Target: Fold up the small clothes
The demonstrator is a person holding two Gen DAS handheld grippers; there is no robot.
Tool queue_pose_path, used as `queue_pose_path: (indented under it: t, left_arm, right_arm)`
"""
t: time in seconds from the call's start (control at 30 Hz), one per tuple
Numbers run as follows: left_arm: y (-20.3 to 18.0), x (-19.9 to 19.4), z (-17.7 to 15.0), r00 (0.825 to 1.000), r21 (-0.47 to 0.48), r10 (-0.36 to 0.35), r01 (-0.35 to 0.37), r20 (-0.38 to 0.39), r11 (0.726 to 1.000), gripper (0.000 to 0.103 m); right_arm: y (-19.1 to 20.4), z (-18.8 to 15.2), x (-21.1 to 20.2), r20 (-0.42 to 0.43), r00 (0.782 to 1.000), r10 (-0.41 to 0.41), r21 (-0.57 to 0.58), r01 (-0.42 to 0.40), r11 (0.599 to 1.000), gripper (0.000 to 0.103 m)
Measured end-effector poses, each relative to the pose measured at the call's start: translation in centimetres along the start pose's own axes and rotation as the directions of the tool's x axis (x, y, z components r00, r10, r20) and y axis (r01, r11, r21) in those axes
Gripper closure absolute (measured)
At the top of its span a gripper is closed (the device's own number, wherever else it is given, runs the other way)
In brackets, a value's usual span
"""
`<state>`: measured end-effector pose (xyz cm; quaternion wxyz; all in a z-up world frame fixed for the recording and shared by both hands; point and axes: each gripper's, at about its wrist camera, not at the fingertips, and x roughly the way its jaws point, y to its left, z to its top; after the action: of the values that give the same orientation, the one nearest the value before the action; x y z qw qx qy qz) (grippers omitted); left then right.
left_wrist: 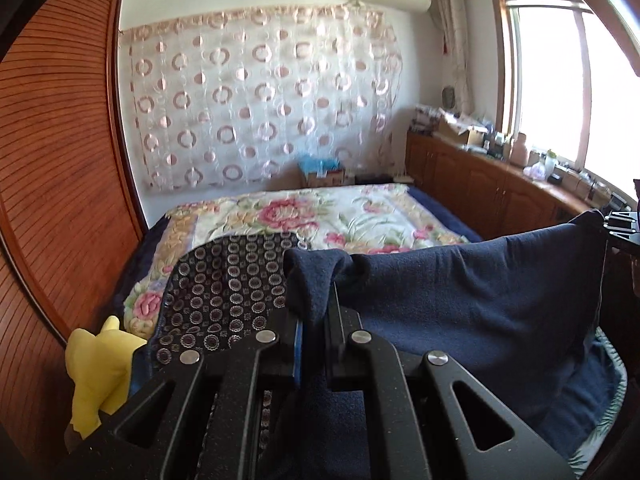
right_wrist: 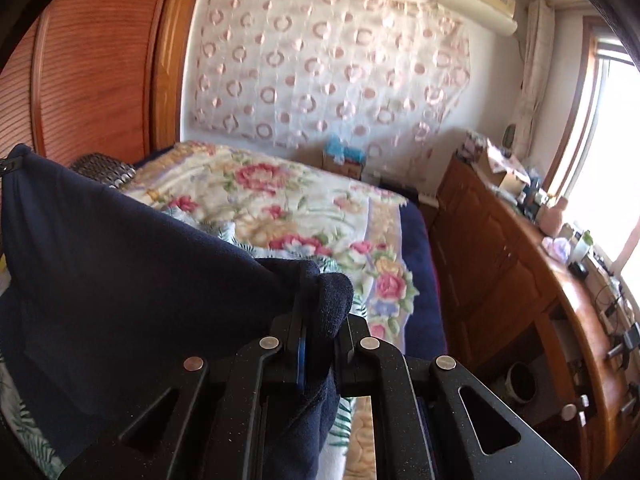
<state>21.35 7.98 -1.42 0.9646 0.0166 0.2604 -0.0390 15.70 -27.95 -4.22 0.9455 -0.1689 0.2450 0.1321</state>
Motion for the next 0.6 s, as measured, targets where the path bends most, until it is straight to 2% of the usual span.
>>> queue_pose_path:
  t: [0.13,0.23,0.3,0.33,0.37,0.4,0.43,0.5,0.57,0.6]
  left_arm:
    - [-0.9,1.4,0.7,1.0,0.025,0.022,-0.021,-0.018,0.999,0.095]
    - [-1.2,1.9,1.3,0.999,0.032,0.036,-0.035,-0.029,0.999,0.093]
    - [-1.2,2.3,1.7,0.999,0.031,0.027,-0.025,-0.04,0.999,0.087]
    - [-1.1,2.2,1.7,0.999,0.028,0.016,-0.015,-0.043,0.999,0.084]
    - [-1.0,1.9,1.8,0.999,0.024,0.009,-0.008,-0.042,1.0,0.074]
    - [-1.0,1.5,1.7,0.999,0.021,0.004,-0.003,-0.036,1.0,0.061]
    - [-0.9,1.3,1.7,1.0,0.018,-0.001,0.002,-0.03,1.0,0.055]
    - [-0.8,0.3,1.4,0.999,0.009,-0.02,0.02,-0.026,1.0,0.035]
    - [-0.8,-0.8,0.9,0.999,0.001,-0.042,0.042,-0.028,0.999,0.024]
    - [-0.8,-1.4,0.4,0.998,0.001,-0.047,0.048,-0.028,0.999,0.024]
  right_arm:
    - [1.0,0.8,3.9,-0.026,1.0,0.002,0.021,-0.001,1.0,0.094]
    - [0.1,2.4,5.5,-0.046,0.999,-0.007,0.064,0.01,0.998,0.094]
    - [-0.5,3.1,6.2,-0.066,0.998,-0.003,0.115,0.011,0.993,0.094]
    - [-1.0,3.4,6.3,-0.072,0.997,0.006,0.139,0.004,0.99,0.087]
    - [-1.3,3.6,6.1,-0.076,0.997,0.009,0.16,0.003,0.987,0.076]
    - [-1.3,3.6,5.9,-0.079,0.997,0.005,0.17,0.009,0.985,0.071]
    - [-1.5,3.5,5.0,-0.077,0.997,0.005,0.171,0.008,0.985,0.065]
    - [-1.4,2.9,4.2,-0.068,0.998,0.017,0.17,-0.005,0.985,0.061]
    - [-1.3,1.9,3.4,-0.063,0.997,0.032,0.173,-0.02,0.985,0.059]
    - [-1.2,1.2,2.8,-0.056,0.997,0.045,0.183,-0.034,0.982,0.059]
